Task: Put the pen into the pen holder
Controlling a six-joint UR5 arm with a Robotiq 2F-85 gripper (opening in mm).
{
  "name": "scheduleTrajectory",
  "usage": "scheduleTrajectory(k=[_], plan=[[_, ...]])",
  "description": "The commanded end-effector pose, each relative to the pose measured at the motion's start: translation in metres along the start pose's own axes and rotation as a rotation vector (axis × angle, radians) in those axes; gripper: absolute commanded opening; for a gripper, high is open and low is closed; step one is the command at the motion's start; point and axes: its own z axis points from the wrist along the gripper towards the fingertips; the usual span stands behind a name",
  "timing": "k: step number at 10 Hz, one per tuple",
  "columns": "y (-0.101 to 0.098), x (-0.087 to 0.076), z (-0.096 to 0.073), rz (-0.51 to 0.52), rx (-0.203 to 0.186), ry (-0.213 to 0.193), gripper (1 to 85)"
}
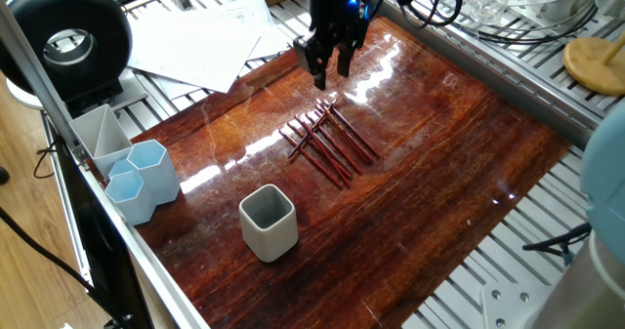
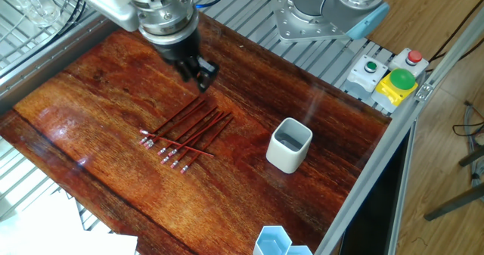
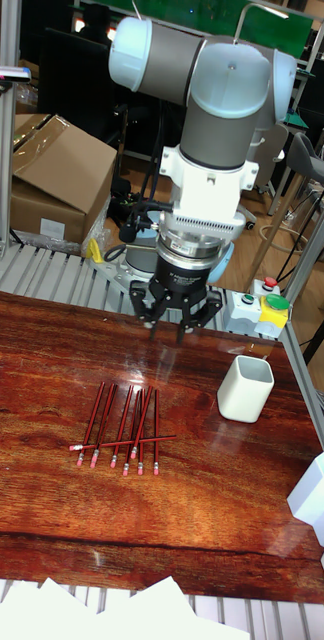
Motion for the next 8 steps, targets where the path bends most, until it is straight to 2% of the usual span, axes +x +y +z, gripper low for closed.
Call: scheduleTrajectory(k=[1, 6, 8], plan=[[0.0086, 0.0102, -0.0007, 0.001, -0.031, 0.037, 1.0], [0.0027, 0.0111, 0.0021, -0.011, -0.017, 0.030, 1.0], [0.0050, 0.0112, 0.0072, -0.012, -0.037, 0.018, 1.0]])
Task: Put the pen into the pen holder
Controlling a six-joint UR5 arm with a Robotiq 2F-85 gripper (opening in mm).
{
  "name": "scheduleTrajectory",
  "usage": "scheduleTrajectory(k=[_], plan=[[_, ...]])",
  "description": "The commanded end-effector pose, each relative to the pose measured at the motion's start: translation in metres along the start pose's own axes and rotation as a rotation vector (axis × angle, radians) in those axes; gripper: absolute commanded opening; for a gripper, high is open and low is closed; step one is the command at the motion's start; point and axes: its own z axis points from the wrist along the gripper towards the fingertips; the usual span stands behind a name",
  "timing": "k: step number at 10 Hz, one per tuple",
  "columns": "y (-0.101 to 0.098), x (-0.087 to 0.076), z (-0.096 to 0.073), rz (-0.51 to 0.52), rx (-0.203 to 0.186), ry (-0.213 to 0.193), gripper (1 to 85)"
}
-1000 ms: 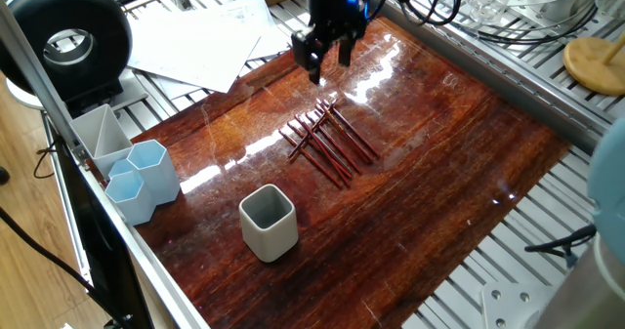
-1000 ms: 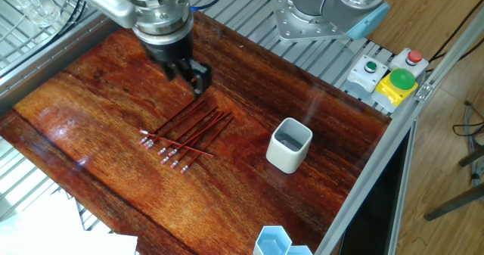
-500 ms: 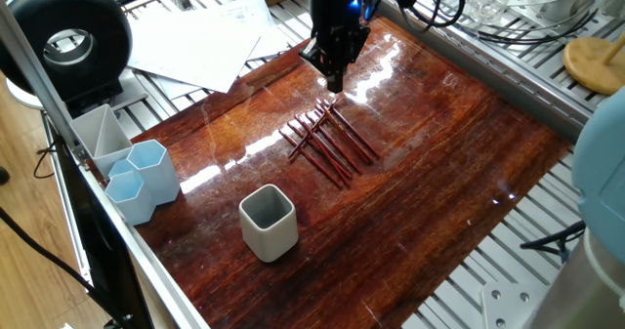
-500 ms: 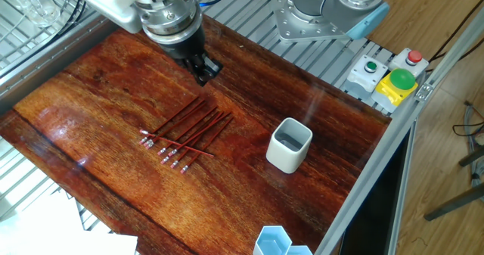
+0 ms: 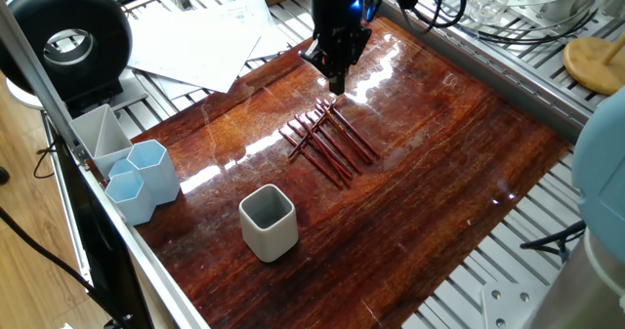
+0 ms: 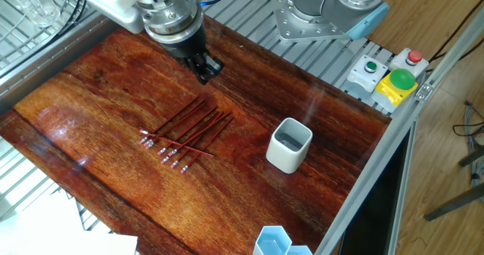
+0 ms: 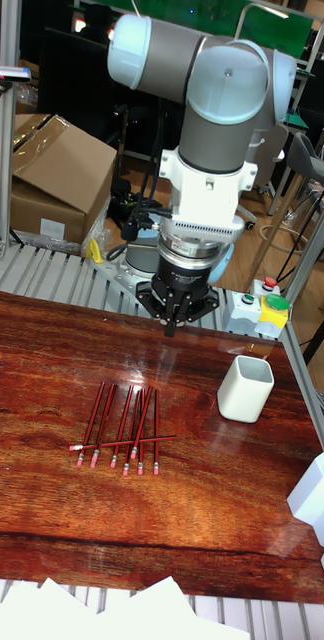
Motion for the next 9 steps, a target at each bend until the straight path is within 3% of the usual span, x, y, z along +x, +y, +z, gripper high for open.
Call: scheduleTrajectory(k=[1, 7, 9], plan=[[0.0038, -0.0017, 0.0057, -0.003, -0.031, -0.020, 1.0], [0.0068, -0.0037, 0.0077, -0.012, -0.047, -0.031, 1.0], [0.0049, -0.0043, 0.0068, -0.003, -0.035, -0.028, 1.0]])
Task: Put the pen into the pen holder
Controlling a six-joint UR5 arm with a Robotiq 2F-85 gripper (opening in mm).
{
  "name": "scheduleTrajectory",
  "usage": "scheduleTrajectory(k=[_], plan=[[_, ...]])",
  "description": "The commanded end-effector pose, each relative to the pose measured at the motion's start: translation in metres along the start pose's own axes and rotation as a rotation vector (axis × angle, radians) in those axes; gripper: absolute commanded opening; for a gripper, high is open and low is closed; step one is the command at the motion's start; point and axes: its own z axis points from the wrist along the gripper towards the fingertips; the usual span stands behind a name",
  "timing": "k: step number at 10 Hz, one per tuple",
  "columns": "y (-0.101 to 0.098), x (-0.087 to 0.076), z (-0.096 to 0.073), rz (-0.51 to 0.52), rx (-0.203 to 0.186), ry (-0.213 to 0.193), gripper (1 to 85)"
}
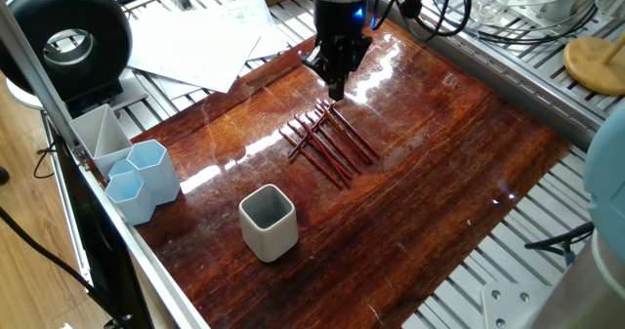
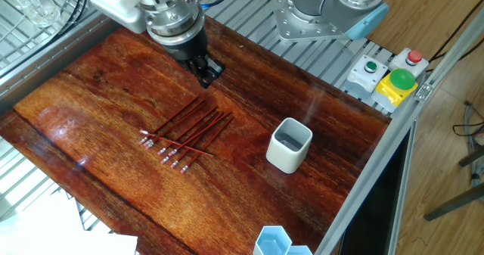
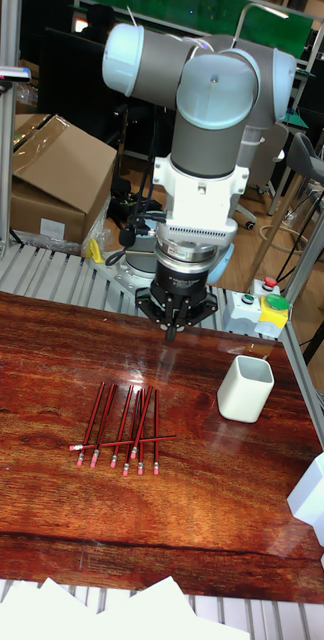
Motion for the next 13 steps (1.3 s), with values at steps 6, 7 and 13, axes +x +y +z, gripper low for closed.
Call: scheduleTrajectory(k=[6, 7, 13], plan=[[-0.007, -0.031, -0.003, -0.052, 0.031, -0.117, 19.0], [-0.013, -0.036, -0.004, -0.066, 0.054, -0.137, 22.7], [-0.033, -0.084, 0.053, -0.100, 0.062, -0.171, 38.7]])
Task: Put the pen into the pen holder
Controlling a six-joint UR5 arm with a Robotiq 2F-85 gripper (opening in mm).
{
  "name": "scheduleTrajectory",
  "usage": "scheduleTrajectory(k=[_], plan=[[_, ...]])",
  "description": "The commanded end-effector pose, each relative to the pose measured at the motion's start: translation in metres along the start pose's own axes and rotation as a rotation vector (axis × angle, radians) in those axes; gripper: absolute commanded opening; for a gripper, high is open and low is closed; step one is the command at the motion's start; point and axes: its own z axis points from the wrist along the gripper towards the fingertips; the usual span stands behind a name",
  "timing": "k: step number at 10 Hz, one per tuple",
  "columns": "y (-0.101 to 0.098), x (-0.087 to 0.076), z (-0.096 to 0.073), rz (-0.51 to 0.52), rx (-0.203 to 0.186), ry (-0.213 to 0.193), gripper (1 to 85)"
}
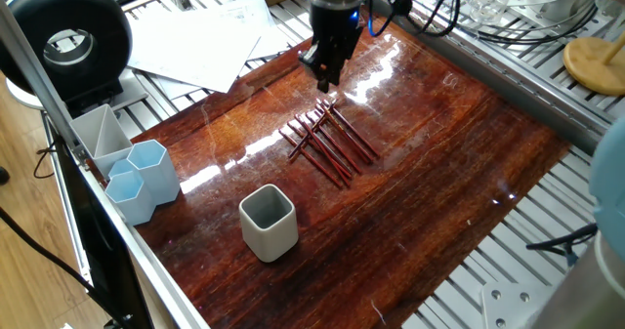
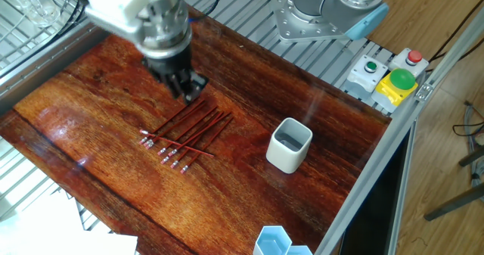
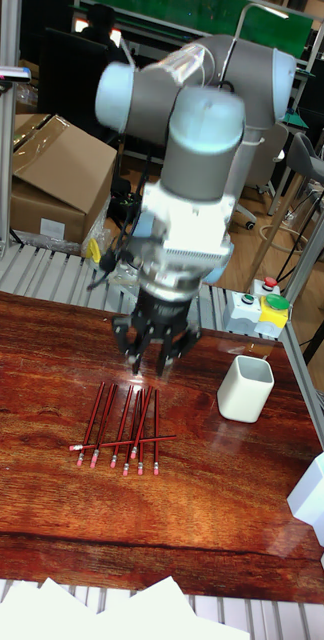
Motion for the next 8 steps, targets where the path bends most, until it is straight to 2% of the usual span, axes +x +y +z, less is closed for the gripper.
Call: scheduleTrajectory(k=[1, 4, 5, 7, 8], plan=[[0.002, -0.020, 0.035, 0.060, -0.019, -0.020, 39.0], [0.006, -0.033, 0.067, 0.099, -0.020, -0.041, 37.3], [0.005, -0.036, 0.073, 0.103, -0.023, -0.050, 37.3], [0.006, -0.038, 0.073, 0.122, -0.026, -0.059, 37.3], [0.006, -0.029, 0.073, 0.129, -0.025, -0.022, 37.3]])
